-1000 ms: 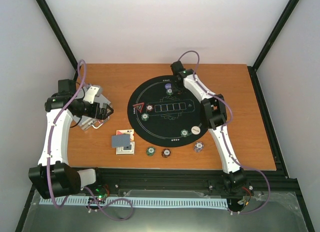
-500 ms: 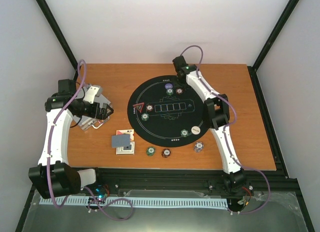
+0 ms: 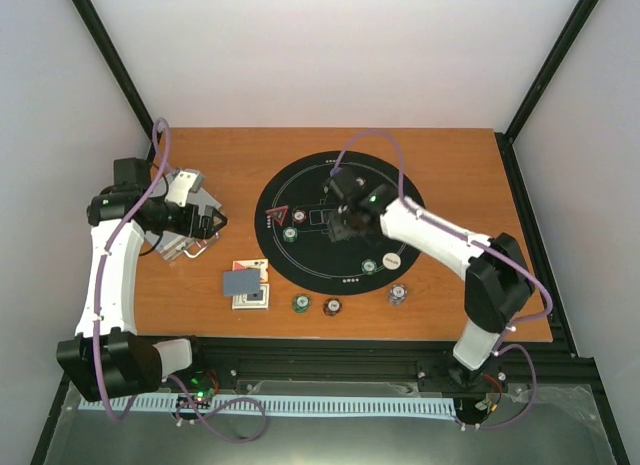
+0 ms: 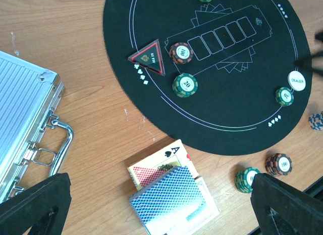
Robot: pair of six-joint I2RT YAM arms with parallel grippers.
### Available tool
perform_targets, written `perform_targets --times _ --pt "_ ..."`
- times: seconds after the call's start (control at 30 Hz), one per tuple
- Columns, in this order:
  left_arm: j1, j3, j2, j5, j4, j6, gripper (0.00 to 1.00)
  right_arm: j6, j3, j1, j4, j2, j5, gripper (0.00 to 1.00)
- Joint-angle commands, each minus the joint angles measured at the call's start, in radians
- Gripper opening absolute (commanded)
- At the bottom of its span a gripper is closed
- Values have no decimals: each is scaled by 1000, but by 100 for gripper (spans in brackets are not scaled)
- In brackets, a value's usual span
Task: Distribute texas hold em gaming equipment
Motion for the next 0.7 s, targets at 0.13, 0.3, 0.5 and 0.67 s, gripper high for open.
perform_targets --times 0.13,0.3,0.5,0.67 --pt "7 3 -49 16 -23 -1 100 242 -293 312 27 -153 46 71" --pt "8 -2 -56 18 -26 -1 100 320 -365 434 43 -111 15 74" --pt "7 0 -53 14 -26 -2 100 365 -425 479 93 -63 -27 74" --pt "8 5 -54 9 -23 -2 100 358 -441 479 122 -38 -49 75"
